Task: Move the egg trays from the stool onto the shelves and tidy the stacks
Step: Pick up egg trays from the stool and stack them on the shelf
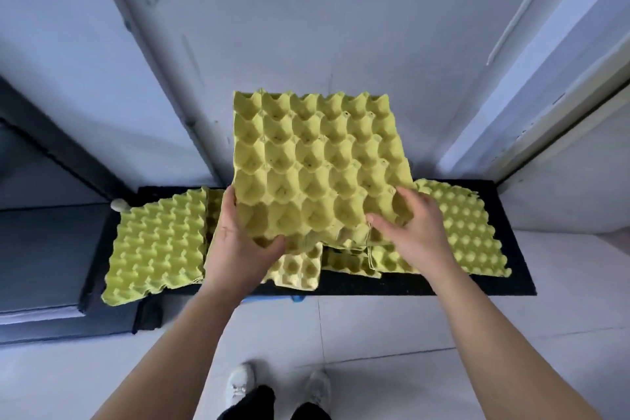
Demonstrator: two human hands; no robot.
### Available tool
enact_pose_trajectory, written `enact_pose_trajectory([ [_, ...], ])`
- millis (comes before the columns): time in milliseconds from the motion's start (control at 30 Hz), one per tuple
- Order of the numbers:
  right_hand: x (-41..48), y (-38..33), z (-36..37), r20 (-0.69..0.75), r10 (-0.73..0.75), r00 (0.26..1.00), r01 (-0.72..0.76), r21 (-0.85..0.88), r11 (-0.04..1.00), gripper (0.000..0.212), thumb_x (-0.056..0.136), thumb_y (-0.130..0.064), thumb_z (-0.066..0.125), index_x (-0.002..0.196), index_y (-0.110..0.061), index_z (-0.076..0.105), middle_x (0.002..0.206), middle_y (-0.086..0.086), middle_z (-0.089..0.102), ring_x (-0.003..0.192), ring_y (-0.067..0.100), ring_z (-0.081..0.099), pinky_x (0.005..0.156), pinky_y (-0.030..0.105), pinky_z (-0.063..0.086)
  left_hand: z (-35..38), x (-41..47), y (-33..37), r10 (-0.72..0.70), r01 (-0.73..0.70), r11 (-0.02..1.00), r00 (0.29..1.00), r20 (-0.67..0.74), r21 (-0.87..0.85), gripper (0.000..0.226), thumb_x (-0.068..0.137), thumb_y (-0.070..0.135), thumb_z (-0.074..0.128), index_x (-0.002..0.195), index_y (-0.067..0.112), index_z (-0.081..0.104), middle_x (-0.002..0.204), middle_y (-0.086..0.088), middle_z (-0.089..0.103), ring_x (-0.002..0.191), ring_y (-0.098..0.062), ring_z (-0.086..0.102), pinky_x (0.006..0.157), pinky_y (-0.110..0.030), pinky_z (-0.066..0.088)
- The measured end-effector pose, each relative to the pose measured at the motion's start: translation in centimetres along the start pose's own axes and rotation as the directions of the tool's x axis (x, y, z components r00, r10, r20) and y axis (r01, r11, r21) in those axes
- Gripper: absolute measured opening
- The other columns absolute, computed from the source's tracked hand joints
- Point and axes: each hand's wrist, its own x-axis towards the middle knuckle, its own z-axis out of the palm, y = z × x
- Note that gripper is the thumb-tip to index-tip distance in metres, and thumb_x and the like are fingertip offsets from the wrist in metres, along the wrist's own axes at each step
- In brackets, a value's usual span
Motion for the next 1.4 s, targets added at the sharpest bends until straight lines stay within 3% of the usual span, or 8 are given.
enact_pose_trajectory([
  [100, -0.6, -5.3, -0.5, -0.016, -0.09, 0.996, 0.09, -0.003, 0.996, 0.088, 0.063, -0.071, 0.065, 0.14, -0.036, 0.038, 0.149, 0.005, 0.025, 0.138, 0.025, 0.027, 0.111, 0.05, 0.031, -4.6, -0.3, 1.0, 0.034, -0.039, 0.998, 0.995, -0.093, -0.055, 0.105, 0.069, 0.038, 0.082, 0.15, 0.026, 0.016, 0.14, 0.008, 0.046, 0.122, -0.016, 0.05, 0.094, -0.031, 0.043],
  [233, -2.5, -13.4, 0.0, -0.053, -0.247, 0.968, 0.248, 0.016, 0.969, 0.081, 0.072, -0.057, 0.069, 0.142, -0.034, 0.036, 0.148, 0.005, 0.022, 0.14, 0.023, 0.021, 0.114, 0.046, 0.025, -12.3, -1.8, 2.1, 0.103, -0.135, 0.983, 0.966, -0.235, -0.125, 0.097, 0.069, 0.036, 0.083, 0.145, 0.031, 0.023, 0.127, 0.017, 0.049, 0.11, -0.008, 0.052, 0.086, -0.025, 0.04],
  [467, -9.1, -27.6, 4.1, -0.109, -0.492, 0.863, 0.503, 0.11, 0.857, 0.083, 0.069, -0.059, 0.068, 0.141, -0.034, 0.037, 0.148, 0.007, 0.023, 0.141, 0.02, 0.017, 0.113, 0.041, 0.028, -28.1, -4.8, -0.1, 0.183, -0.26, 0.958, 0.879, -0.44, -0.122, 0.093, 0.069, 0.034, 0.083, 0.142, 0.036, 0.024, 0.13, 0.016, 0.05, 0.112, -0.01, 0.052, 0.087, -0.031, 0.047],
  [633, -15.2, -37.3, 8.1, -0.163, -0.601, 0.783, 0.622, 0.159, 0.767, 0.091, 0.058, -0.066, 0.062, 0.139, -0.03, 0.042, 0.143, 0.008, 0.028, 0.139, 0.02, 0.021, 0.109, 0.033, 0.028, -39.4, -7.9, -3.1, 0.239, -0.327, 0.942, 0.809, -0.537, -0.074, 0.079, 0.069, 0.034, 0.083, 0.123, 0.051, 0.029, 0.118, 0.028, 0.051, 0.11, -0.001, 0.052, 0.081, -0.017, 0.043],
  [800, -19.2, -45.7, 11.1, -0.227, -0.669, 0.708, 0.705, 0.184, 0.685, 0.077, 0.069, -0.049, 0.075, 0.137, -0.029, 0.046, 0.141, 0.01, 0.031, 0.137, 0.021, 0.027, 0.11, 0.035, 0.03, -48.9, -9.9, -4.6, 0.271, -0.338, 0.941, 0.718, -0.641, 0.019, 0.097, 0.068, 0.035, 0.084, 0.146, 0.032, 0.026, 0.134, 0.015, 0.035, 0.117, 0.0, 0.039, 0.095, -0.023, 0.034],
  [1000, -21.8, -55.2, 14.2, -0.26, -0.742, 0.617, 0.786, 0.17, 0.594, 0.076, 0.071, -0.052, 0.074, 0.138, -0.029, 0.045, 0.14, 0.009, 0.032, 0.137, 0.019, 0.025, 0.105, 0.027, 0.028, -58.4, -9.6, -6.0, 0.27, -0.338, 0.939, 0.615, -0.74, 0.062, 0.104, 0.067, 0.042, 0.083, 0.151, 0.025, 0.023, 0.145, 0.004, 0.036, 0.134, -0.013, 0.036, 0.11, -0.036, 0.034],
  [1267, -22.5, -66.8, 17.6, -0.285, -0.809, 0.514, 0.858, 0.145, 0.494, 0.073, 0.073, -0.059, 0.066, 0.136, -0.026, 0.048, 0.132, 0.008, 0.04, 0.132, 0.021, 0.03, 0.103, 0.027, 0.029, -68.9, -7.2, -6.4, 0.265, -0.377, 0.922, 0.448, -0.854, 0.088, 0.085, 0.071, 0.041, 0.081, 0.14, 0.018, 0.036, 0.121, 0.013, 0.05, 0.097, 0.003, 0.051, 0.084, -0.008, 0.038],
  [1400, -22.1, -71.1, 19.6, -0.284, -0.832, 0.476, 0.879, 0.119, 0.462, 0.069, 0.075, -0.061, 0.064, 0.135, -0.028, 0.049, 0.129, 0.008, 0.041, 0.131, 0.022, 0.03, 0.097, 0.025, 0.027, -72.9, -5.0, -7.5, 0.247, -0.382, 0.92, 0.401, -0.882, 0.084, 0.088, 0.07, 0.046, 0.079, 0.141, 0.017, 0.035, 0.137, 0.002, 0.048, 0.117, -0.013, 0.049, 0.095, -0.026, 0.038],
])
